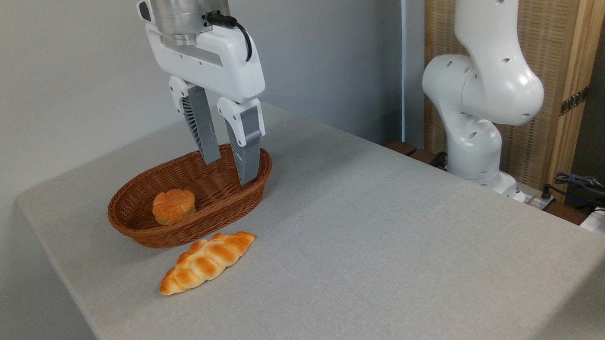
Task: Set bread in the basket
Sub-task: 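Raise the open gripper up away from the basket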
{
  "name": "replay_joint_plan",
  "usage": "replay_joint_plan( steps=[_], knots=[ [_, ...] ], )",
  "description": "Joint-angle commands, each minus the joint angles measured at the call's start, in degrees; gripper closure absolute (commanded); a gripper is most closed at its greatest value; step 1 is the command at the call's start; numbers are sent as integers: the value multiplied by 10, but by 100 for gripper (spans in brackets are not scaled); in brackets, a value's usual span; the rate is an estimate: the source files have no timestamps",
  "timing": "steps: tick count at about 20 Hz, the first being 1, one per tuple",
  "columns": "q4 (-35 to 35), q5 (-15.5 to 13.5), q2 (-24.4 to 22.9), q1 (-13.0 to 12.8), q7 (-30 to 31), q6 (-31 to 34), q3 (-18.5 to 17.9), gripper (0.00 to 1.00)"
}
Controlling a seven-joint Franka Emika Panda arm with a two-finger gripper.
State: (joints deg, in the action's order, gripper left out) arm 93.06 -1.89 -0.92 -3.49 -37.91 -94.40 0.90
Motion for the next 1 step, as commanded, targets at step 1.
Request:
replay_joint_plan(
  steps=[1],
  knots=[
    [-13,9,5,-6,1,13,-5,0]
  ],
)
